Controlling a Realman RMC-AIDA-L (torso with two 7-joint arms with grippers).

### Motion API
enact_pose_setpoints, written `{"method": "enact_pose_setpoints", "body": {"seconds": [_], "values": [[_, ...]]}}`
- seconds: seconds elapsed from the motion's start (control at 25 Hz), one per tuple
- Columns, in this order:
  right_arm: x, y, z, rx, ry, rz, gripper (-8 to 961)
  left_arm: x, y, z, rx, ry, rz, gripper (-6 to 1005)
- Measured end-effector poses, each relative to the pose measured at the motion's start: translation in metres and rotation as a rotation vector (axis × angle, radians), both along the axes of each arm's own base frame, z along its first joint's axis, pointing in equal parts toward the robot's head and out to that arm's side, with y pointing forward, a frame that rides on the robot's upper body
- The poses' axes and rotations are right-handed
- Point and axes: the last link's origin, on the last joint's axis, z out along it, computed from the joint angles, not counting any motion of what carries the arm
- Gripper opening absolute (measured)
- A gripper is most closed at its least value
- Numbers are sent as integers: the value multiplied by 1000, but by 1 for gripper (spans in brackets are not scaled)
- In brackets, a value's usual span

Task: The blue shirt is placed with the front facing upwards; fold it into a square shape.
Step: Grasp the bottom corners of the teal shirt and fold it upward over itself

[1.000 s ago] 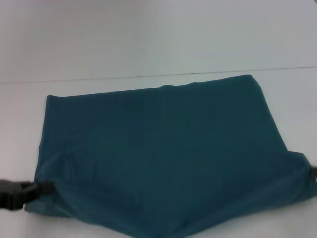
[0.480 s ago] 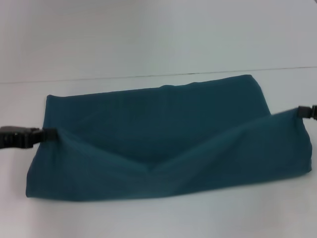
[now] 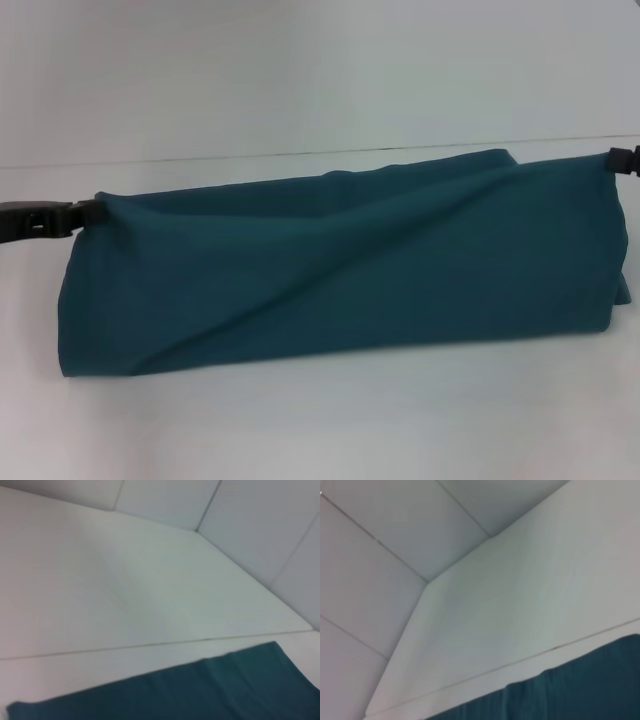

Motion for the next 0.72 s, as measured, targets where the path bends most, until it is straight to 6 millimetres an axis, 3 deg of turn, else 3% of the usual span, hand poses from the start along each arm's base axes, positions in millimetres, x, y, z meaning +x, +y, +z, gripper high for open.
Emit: {"method": "enact_pose_setpoints", "body": {"seconds": [0.72], "values": [[8,14,-2,52,-15,-44,12,10,28,-2,93,52,-1,6]]}}
